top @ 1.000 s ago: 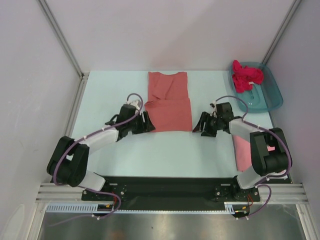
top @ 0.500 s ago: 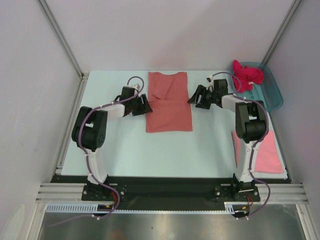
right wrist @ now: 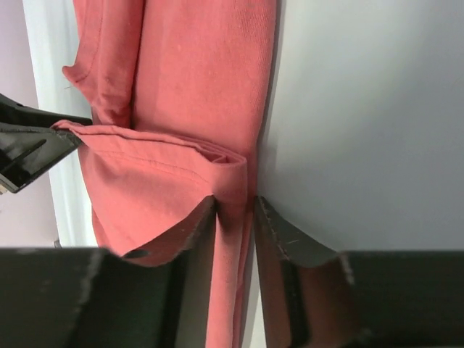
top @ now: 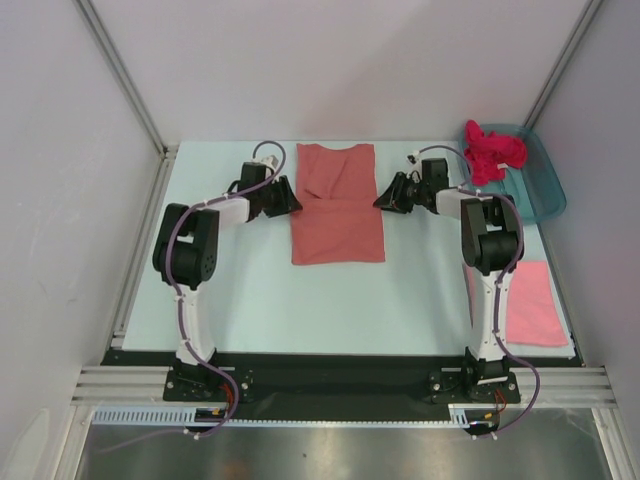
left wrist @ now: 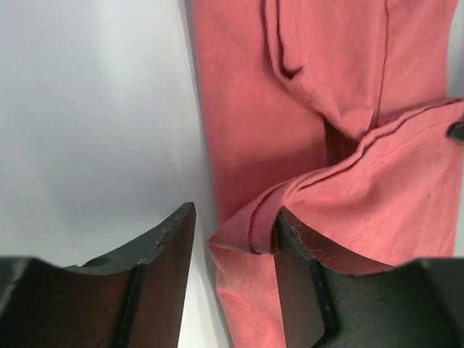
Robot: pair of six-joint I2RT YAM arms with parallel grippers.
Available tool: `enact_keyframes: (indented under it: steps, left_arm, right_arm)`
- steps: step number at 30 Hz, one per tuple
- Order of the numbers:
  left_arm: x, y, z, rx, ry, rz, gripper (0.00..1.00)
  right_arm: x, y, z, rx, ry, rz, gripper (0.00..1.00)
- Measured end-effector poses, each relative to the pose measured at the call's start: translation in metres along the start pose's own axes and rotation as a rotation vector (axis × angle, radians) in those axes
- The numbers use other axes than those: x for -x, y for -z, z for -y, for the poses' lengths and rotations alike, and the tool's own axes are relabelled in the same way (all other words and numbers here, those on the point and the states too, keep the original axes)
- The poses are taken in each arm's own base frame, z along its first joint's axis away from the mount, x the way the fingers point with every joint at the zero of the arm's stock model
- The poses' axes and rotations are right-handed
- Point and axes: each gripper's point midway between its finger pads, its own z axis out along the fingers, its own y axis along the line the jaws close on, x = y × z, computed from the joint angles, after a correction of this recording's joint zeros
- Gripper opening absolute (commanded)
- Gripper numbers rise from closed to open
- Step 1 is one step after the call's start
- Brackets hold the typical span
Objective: Fold and stack the t-shirts
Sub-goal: Fold the tshirt
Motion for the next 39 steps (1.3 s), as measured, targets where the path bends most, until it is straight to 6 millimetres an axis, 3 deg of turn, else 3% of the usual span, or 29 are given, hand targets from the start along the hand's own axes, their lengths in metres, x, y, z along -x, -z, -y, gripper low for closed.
enact_keyframes:
  steps: [3,5,8,12,14,16,17,18,19,21,28,36,39]
  left_arm:
    - [0.007,-0.004,0.004,-0.026,0.0,0.01,0.43]
    - [0.013,-0.006,0.009,-0.046,-0.004,0.016,0.38]
    - [0.027,-0.008,0.018,-0.077,-0.011,0.038,0.3]
    - [0.042,-0.011,0.026,-0.096,-0.018,0.065,0.08]
    - [0.045,-0.014,0.026,-0.099,-0.019,0.068,0.04]
    - [0.042,-0.018,0.024,-0.097,-0.012,0.061,0.09]
    - [0.04,-0.019,0.023,-0.095,-0.01,0.055,0.18]
    - [0.038,-0.02,0.022,-0.096,-0.009,0.048,0.41]
    - [0.036,-0.021,0.02,-0.095,-0.007,0.04,0.52]
    - [0.032,-0.02,0.02,-0.094,-0.002,0.03,0.61]
    - [0.015,-0.016,0.012,-0.085,0.007,0.011,0.64]
    - [0.008,-0.014,0.011,-0.098,0.019,0.008,0.38]
    - [0.009,-0.013,0.013,-0.114,0.028,0.012,0.38]
  right_arm:
    - [0.001,-0.002,0.001,0.005,-0.005,0.003,0.23]
    - [0.005,-0.004,0.001,0.006,-0.01,0.01,0.09]
    - [0.012,-0.006,0.001,0.012,-0.015,0.019,0.0]
    - [0.017,-0.008,0.004,0.011,-0.025,0.028,0.0]
    - [0.018,-0.008,0.006,0.008,-0.033,0.028,0.0]
    - [0.018,-0.008,0.009,0.006,-0.04,0.027,0.0]
    - [0.017,-0.008,0.01,0.007,-0.042,0.026,0.09]
    - [0.017,-0.008,0.01,0.009,-0.043,0.025,0.19]
    - [0.017,-0.008,0.01,0.011,-0.044,0.024,0.26]
    - [0.018,-0.008,0.01,0.016,-0.037,0.026,0.3]
    - [0.028,-0.008,0.011,0.052,-0.037,0.039,0.35]
    - [0.03,-0.011,0.01,0.082,-0.052,0.03,0.31]
    - [0.029,-0.013,0.009,0.097,-0.055,0.022,0.31]
